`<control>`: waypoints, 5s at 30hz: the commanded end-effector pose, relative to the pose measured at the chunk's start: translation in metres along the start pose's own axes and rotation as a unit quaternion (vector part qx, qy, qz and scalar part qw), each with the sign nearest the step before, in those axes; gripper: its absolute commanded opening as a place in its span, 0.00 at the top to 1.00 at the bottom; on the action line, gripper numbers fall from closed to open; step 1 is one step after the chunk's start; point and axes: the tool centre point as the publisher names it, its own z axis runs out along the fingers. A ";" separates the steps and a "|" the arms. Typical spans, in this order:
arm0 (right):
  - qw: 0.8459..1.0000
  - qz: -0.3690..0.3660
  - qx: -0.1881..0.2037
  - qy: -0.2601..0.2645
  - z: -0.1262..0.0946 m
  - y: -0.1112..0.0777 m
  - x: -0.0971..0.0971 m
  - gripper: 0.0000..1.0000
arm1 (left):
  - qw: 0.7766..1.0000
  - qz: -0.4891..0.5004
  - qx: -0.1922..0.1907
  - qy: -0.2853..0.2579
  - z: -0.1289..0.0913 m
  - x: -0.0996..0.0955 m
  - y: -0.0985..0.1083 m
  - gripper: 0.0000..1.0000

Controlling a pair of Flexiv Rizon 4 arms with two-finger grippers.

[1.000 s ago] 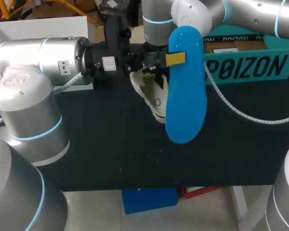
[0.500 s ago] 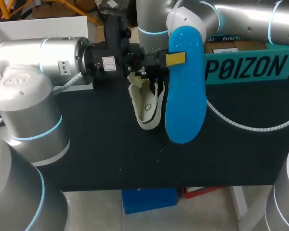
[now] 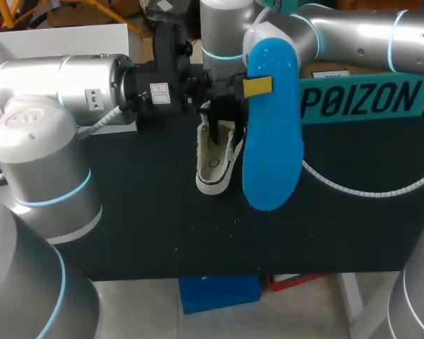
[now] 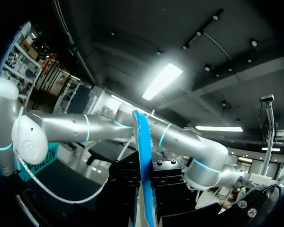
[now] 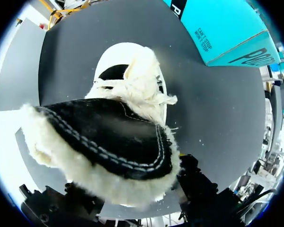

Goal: Take the shoe out of the shoebox, open the shoe tongue, remove and reinsert the insole, then place the shoe into the shoebox

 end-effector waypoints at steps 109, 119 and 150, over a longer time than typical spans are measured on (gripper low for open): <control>0.735 -0.050 0.021 0.676 -0.142 -0.027 -0.074 0.00 | 0.914 0.300 -0.207 -0.177 -0.006 -0.026 0.059 1.00; 0.735 -0.050 0.021 0.676 -0.142 -0.027 -0.074 0.00 | 0.914 0.300 -0.207 -0.177 -0.006 -0.026 0.059 1.00; 0.735 -0.050 0.021 0.676 -0.142 -0.027 -0.074 0.00 | 0.887 0.444 -0.115 -0.059 -0.054 -0.114 0.148 1.00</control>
